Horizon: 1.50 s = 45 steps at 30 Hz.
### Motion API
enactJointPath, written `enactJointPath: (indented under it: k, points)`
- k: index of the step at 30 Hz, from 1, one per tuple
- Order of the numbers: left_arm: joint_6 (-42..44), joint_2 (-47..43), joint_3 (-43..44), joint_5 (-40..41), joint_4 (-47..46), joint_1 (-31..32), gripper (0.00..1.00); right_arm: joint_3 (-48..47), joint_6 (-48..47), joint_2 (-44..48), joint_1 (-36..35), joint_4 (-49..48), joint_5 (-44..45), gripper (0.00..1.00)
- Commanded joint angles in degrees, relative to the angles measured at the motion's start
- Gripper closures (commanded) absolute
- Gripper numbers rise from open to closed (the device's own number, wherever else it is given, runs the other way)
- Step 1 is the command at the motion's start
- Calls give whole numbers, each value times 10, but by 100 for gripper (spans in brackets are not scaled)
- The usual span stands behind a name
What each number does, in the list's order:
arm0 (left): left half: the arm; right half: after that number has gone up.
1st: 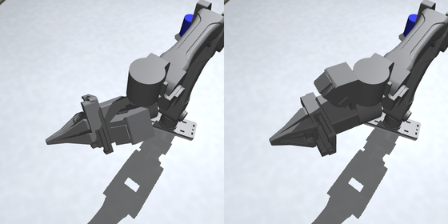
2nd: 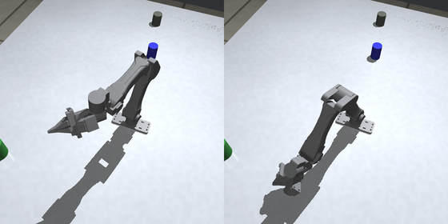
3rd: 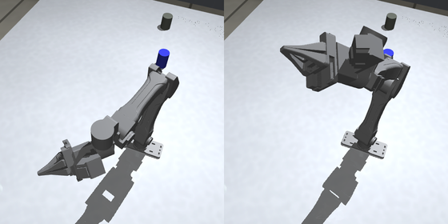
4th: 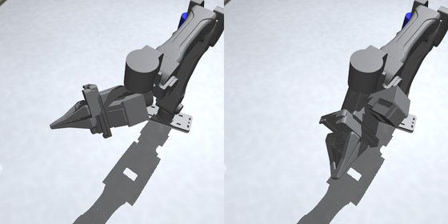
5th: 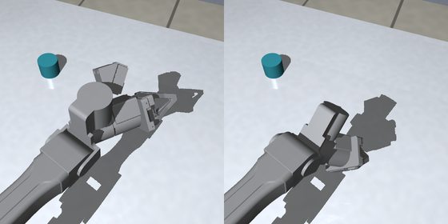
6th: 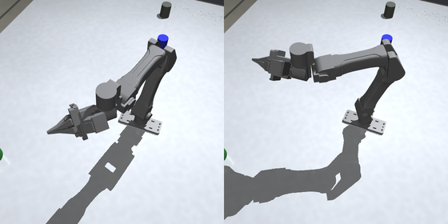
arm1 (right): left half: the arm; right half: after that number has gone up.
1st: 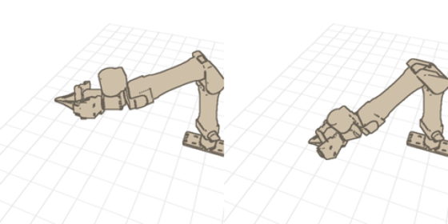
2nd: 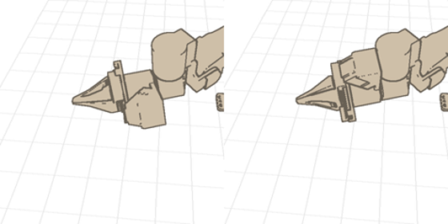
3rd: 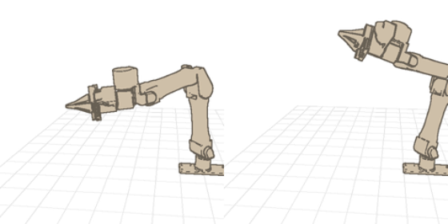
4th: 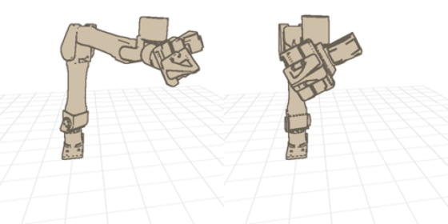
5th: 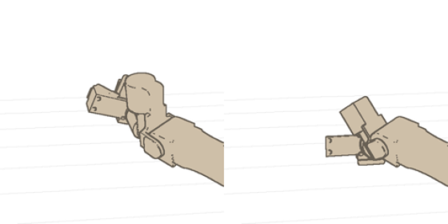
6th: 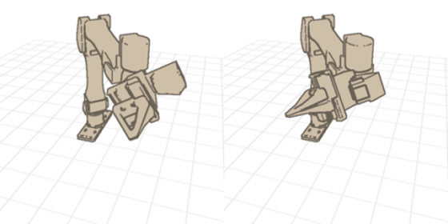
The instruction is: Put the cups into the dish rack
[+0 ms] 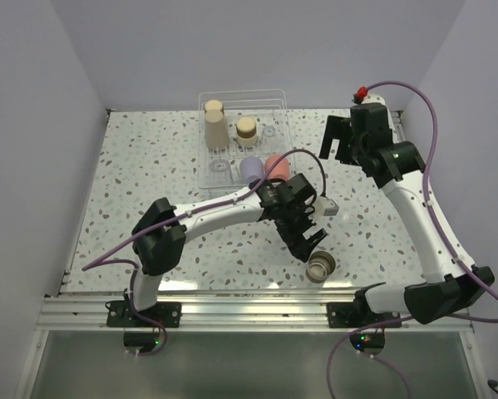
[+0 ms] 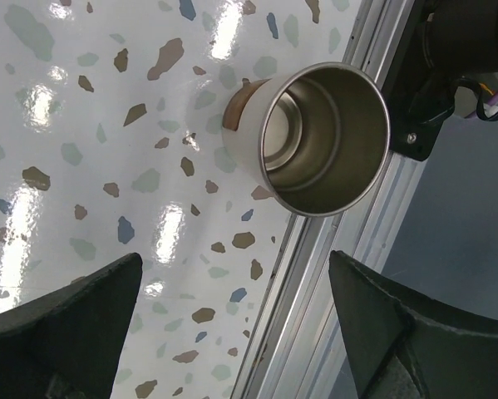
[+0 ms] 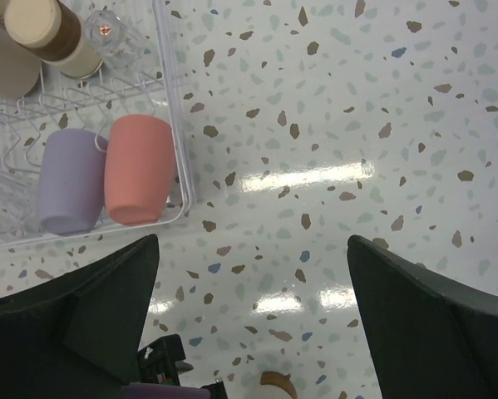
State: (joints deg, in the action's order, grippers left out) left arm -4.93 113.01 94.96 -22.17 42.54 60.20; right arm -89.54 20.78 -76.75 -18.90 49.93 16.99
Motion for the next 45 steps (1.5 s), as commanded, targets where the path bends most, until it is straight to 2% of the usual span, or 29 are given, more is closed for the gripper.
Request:
enactJointPath:
  k: [1, 9, 15, 18, 19, 20, 21, 24, 25, 26, 31, 34, 36, 37, 39, 40, 42, 43, 44, 45]
  points:
    - [15, 8, 13, -37, -16, 6, 4, 4, 8, 21, 5, 5, 3, 2]
    - [-10, 23, 9, -83, -81, 11, 7, 8, 4, 23, 7, 14, 1, 2]
    - [-33, 55, 9, -87, -107, 14, 23, 3, 0, 27, 8, 21, 4, 2]
    - [-42, 64, 8, -69, -113, 14, 36, -1, -6, 31, 9, 25, 8, 2]
    - [-44, 65, 5, -66, -116, 14, 44, -1, -8, 31, 10, 26, 9, 2]
    - [-46, 68, 5, -66, -121, 15, 48, 0, -9, 34, 10, 27, 11, 2]
    - [-47, 69, 5, -65, -122, 14, 58, -1, -9, 34, 11, 28, 12, 2]
    - [-47, 69, 4, -65, -126, 15, 76, -1, -12, 36, 13, 29, 15, 2]
    - [-47, 68, 5, -64, -127, 15, 94, -2, -12, 36, 12, 29, 17, 2]
    - [-47, 64, 4, -58, -127, 14, 100, -5, -12, 35, 12, 32, 22, 2]
    - [-42, 37, 8, -42, -121, 11, 100, -68, -6, 7, 12, 50, 38, 2]
    - [-58, 0, 33, -55, -113, -26, 100, -142, -1, -18, 12, 59, 29, 2]
    - [-100, -47, 29, -88, -155, -89, 100, -214, 8, -37, 12, 62, 13, 2]
    - [-118, -79, 24, -102, -205, -141, 100, -237, 23, -52, 12, 60, -25, 2]
    - [-190, -109, 0, -156, -274, -194, 100, -286, 57, -68, 12, 29, -82, 2]
    - [-219, -133, -13, -177, -316, -242, 100, -295, 72, -82, 13, 12, -153, 2]
    - [-337, -152, -67, -240, -498, -289, 100, -309, 101, -95, 14, -47, -216, 2]
    - [-390, -161, -88, -254, -644, -331, 100, -310, 137, -104, 14, -67, -245, 2]
    - [-495, -160, -120, -273, -714, -350, 100, -310, 157, -121, 14, -104, -302, 2]
    - [-546, -154, -129, -278, -782, -367, 100, -307, 198, -131, 13, -124, -325, 2]
